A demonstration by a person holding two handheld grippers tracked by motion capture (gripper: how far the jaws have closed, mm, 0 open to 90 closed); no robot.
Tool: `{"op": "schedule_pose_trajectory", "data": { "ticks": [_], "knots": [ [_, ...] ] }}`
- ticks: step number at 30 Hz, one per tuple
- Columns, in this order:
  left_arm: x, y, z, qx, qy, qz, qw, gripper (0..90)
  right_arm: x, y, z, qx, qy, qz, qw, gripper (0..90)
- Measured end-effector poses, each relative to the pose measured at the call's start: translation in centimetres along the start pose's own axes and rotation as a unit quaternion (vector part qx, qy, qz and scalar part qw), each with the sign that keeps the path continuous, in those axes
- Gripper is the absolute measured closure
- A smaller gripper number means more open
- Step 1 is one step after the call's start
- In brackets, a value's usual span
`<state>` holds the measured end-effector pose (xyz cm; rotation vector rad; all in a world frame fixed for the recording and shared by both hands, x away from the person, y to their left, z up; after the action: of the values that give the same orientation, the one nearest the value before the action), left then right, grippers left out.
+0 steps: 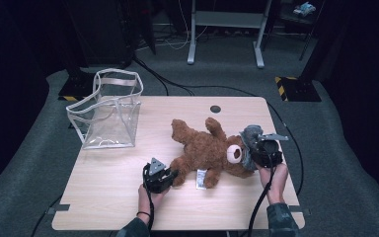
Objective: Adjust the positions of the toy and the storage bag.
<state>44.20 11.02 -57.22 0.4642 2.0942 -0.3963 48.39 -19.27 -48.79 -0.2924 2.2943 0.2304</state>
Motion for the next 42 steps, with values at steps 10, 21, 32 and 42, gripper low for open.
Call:
{"op": "schedule_pose_trajectory", "data": {
  "ticks": [10, 21, 32, 42],
  "knots": [
    [0.1, 0.1, -0.1, 0.0, 0.006, 0.004, 1.0, 74.1, -1.7, 8.7, 0.7, -0.09, -0.03, -0.063, 0.9935, 72.7],
    [0.0, 0.0, -0.4, -0.008, -0.009, 0.002, 0.9999, 65.7, -0.3, 9.6, 3.7, -0.056, 0.022, -0.087, 0.9944, 74.4],
    [0.1, -0.3, 0.1, 0.01, 0.014, 0.01, 0.9998, 61.5, 0.0, 10.3, 4.8, -0.067, 0.035, -0.084, 0.9936, 74.5],
    [0.2, -0.1, 0.4, 0.018, 0.021, -0.011, 0.9995, 65.7, 2.4, 11.5, 4.0, -0.097, 0.013, -0.081, 0.9919, 75.0]
  ]
}}
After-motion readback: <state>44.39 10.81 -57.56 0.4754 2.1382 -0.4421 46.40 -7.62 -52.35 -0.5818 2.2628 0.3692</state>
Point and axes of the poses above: each handheld gripper's, and its own axes: z roughly forward along the jaws, x roughly out of its underside, y roughly to its left, the point moved 9 cm from there along z, roughly forward along the jaws, and after that the axes turned 7 degrees about -x, right-handed, at the moved point
